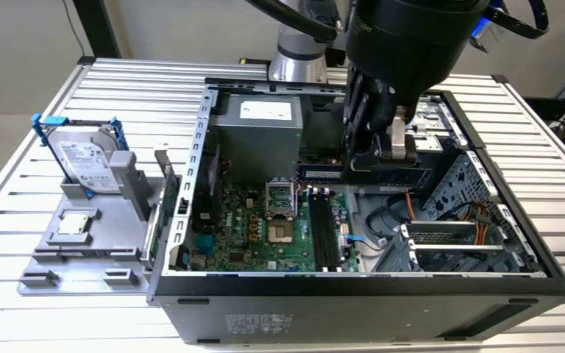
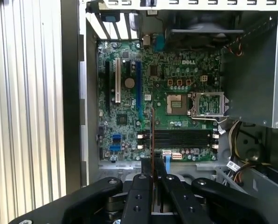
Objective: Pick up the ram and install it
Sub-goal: 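Pick up the ram and move it above insertion slot, then insert the ram into the slot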
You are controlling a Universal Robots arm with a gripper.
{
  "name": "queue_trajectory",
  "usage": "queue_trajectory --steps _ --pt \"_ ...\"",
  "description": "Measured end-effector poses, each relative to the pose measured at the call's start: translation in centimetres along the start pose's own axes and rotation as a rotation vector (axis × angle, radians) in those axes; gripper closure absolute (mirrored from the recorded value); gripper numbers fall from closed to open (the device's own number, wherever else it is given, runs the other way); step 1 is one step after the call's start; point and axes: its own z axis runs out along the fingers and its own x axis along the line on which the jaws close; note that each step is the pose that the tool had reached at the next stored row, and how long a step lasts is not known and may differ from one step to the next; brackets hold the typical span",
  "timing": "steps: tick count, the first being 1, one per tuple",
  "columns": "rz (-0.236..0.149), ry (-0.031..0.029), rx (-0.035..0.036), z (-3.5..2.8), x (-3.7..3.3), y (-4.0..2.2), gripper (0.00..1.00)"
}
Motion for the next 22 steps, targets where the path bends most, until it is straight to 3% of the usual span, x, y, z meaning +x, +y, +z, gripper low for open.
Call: queue_trajectory --steps 11,22 --pt "0.000 0.0000 -0.0001 -0.01 -0.27 -0.19 1.00" --pt "0.000 0.0003 0.0000 -0.03 -4.40 -0.22 1.00"
